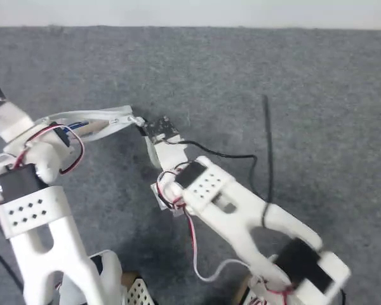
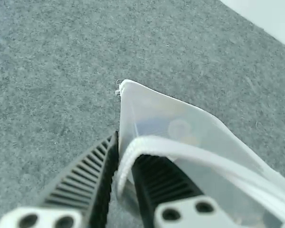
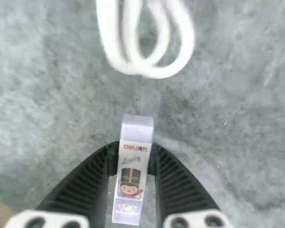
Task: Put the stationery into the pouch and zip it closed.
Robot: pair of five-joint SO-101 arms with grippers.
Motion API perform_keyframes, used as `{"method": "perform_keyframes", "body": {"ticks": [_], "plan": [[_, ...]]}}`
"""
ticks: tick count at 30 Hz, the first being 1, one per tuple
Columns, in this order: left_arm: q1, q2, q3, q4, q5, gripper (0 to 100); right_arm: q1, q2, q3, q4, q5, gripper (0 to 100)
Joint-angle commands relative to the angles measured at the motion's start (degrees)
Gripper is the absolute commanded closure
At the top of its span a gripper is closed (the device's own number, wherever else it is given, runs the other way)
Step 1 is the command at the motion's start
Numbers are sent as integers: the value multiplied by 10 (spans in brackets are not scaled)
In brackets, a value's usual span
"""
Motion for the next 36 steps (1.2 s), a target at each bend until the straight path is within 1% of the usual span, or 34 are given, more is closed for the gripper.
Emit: {"method": "perform_keyframes", "body": {"ticks": [1, 8, 13, 16, 19, 26, 31, 36], "plan": [[-3, -11, -8, -21, 4, 987, 22, -115, 16, 2, -4, 991], [0, -11, -9, -21, 5, 987, 23, -250, 64, 2, -4, 991], [1, -11, -9, -21, 5, 987, 23, -305, 83, 0, -4, 991], [11, -11, -7, -21, 6, 987, 23, -328, 108, -30, -4, 991], [30, -11, -7, -19, 6, 987, 22, -353, 155, -85, -4, 991], [39, -11, -9, -18, 6, 988, 21, -452, 258, -190, -4, 991], [86, -11, -9, -17, 5, 988, 20, -543, 297, -211, -4, 991], [114, -13, -15, -16, 4, 988, 20, -637, 326, -211, -4, 991]]}}
